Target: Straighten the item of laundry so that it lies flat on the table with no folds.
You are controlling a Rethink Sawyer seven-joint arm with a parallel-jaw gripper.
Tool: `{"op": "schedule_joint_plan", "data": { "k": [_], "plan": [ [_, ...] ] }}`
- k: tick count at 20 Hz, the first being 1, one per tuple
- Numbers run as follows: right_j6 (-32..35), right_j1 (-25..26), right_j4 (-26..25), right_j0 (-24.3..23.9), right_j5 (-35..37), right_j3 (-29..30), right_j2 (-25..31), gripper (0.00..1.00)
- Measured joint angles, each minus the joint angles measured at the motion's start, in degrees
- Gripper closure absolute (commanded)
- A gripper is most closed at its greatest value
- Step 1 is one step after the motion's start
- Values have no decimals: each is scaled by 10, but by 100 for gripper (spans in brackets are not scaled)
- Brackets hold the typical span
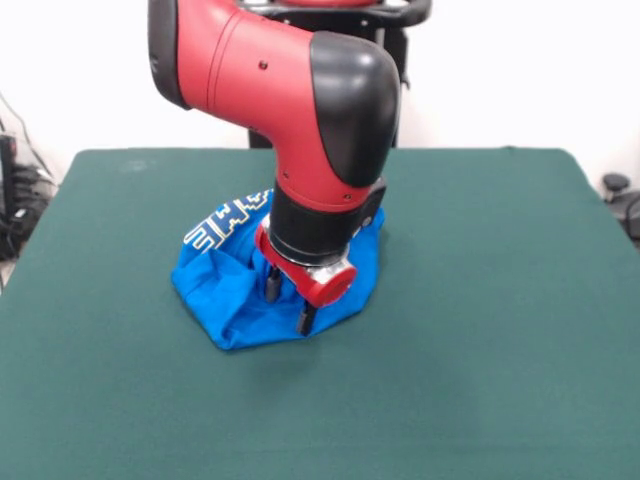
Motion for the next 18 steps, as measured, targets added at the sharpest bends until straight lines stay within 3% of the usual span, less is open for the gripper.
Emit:
{"op": "schedule_joint_plan", "data": {
  "k": [4, 5, 18],
  "plan": [
    [0, 0, 0, 0, 0, 0, 0, 0],
    [0, 1, 1, 0, -3, 0, 0, 100],
    [0, 3, 3, -1, -6, 0, 1, 100]
  ]
}}
